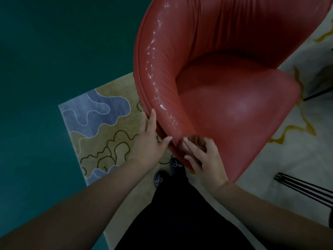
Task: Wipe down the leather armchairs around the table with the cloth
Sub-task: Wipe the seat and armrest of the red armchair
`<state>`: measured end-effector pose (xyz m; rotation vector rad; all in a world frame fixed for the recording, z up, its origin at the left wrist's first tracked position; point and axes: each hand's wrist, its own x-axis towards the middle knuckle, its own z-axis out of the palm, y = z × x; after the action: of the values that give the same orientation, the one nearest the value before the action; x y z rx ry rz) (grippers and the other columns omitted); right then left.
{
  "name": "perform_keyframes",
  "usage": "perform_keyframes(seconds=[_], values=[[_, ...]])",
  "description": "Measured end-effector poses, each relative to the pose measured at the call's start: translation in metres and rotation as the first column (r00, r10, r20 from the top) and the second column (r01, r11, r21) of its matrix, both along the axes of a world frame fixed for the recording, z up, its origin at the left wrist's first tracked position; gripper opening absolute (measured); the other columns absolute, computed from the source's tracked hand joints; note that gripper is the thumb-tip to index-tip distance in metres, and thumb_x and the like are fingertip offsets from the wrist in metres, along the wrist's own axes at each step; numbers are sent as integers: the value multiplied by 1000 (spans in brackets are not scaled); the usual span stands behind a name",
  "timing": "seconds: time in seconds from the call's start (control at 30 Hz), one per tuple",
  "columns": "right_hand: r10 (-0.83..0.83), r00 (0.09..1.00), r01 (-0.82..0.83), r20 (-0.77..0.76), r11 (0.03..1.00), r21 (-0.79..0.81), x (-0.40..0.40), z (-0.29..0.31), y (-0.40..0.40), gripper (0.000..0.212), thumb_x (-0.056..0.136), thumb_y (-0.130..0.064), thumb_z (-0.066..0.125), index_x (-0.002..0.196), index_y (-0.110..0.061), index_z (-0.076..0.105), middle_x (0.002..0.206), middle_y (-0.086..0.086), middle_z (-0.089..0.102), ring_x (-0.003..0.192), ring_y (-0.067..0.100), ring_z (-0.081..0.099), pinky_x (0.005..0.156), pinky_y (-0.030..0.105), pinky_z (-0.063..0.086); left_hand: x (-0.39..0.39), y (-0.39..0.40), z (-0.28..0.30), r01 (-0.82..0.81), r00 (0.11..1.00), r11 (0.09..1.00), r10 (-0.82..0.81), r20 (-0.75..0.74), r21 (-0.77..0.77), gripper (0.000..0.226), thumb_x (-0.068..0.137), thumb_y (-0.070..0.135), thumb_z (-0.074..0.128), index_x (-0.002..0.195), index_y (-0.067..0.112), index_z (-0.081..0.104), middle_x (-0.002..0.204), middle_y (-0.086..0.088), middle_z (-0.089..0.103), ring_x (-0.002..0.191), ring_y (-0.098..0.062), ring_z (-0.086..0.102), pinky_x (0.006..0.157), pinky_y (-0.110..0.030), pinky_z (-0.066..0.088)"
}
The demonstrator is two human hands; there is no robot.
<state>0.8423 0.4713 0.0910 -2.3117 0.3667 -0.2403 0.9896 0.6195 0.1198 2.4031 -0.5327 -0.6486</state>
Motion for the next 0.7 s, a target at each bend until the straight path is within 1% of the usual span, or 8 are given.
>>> perform_keyframes(seconds=[0.1, 0.17, 0.27, 0.33, 0.43, 0.5, 0.6, 0.7], values=[[2, 1000, -2, -5, 1000, 19, -6, -1, 2, 42, 93, -30, 58, 135, -24, 57, 116, 8, 47, 105, 23, 50, 94, 41, 47, 13, -4, 1, -66, 997, 997, 65, -45, -33, 93, 90, 43, 60, 151, 32, -8, 161, -5, -3, 146, -17, 9, 109, -25, 21], [-8, 1000, 8, -16, 1000, 4, 18, -1, 2, 40, 93, -31, 58, 132, -24, 60, 116, 10, 49, 104, 25, 51, 93, 42, 48, 25, -7, 1, -94, 995, 995, 93, -35, -36, 91, 90, 40, 60, 152, 31, -7, 160, -6, 8, 144, -19, 20, 112, -32, 28], [14, 1000, -14, 19, 1000, -5, 55, 0, -3, 40, 91, -26, 64, 130, -25, 61, 116, 10, 49, 105, 25, 51, 94, 40, 48, 41, -10, 4, -99, 994, 994, 98, -38, -50, 91, 91, 35, 60, 152, 28, -7, 158, -1, 22, 133, -16, 41, 107, -34, 37], [30, 999, -29, 36, 1000, -7, 58, -1, -7, 41, 91, -25, 65, 131, -27, 60, 116, 9, 49, 105, 25, 50, 94, 39, 48, 48, -11, 6, -91, 994, 995, 87, -70, -52, 93, 91, 34, 61, 153, 27, -8, 156, 1, 26, 126, -14, 48, 106, -38, 41], [75, 996, -74, 38, 997, -25, 37, -1, -7, 41, 92, -29, 60, 133, -29, 58, 116, 9, 49, 102, 24, 50, 91, 40, 48, 53, -13, 8, -76, 993, 996, 71, -97, -52, 95, 90, 32, 62, 152, 28, -9, 155, 1, 30, 110, -10, 57, 102, -36, 45], [93, 995, -92, 43, 996, -15, 31, -3, -8, 42, 91, -28, 62, 133, -27, 58, 115, 9, 50, 101, 25, 51, 89, 43, 49, 54, -12, 8, -72, 993, 996, 65, -103, -60, 95, 90, 30, 63, 152, 29, -9, 154, 0, 32, 102, -8, 59, 99, -34, 46], [82, 995, -83, 62, 997, 2, 64, -2, -12, 42, 91, -24, 65, 132, -25, 59, 115, 10, 50, 102, 26, 51, 89, 43, 49, 52, -10, 7, -78, 994, 996, 74, -82, -50, 94, 90, 31, 62, 152, 30, -8, 153, 0, 32, 104, -8, 58, 99, -33, 46], [64, 994, -65, 88, 998, 6, 116, -2, -16, 42, 90, -18, 67, 131, -22, 61, 115, 15, 51, 102, 30, 53, 90, 45, 49, 53, -8, 5, -82, 995, 997, 81, -53, -16, 90, 91, 34, 60, 152, 31, -7, 150, -2, 38, 103, -4, 55, 89, -24, 44]])
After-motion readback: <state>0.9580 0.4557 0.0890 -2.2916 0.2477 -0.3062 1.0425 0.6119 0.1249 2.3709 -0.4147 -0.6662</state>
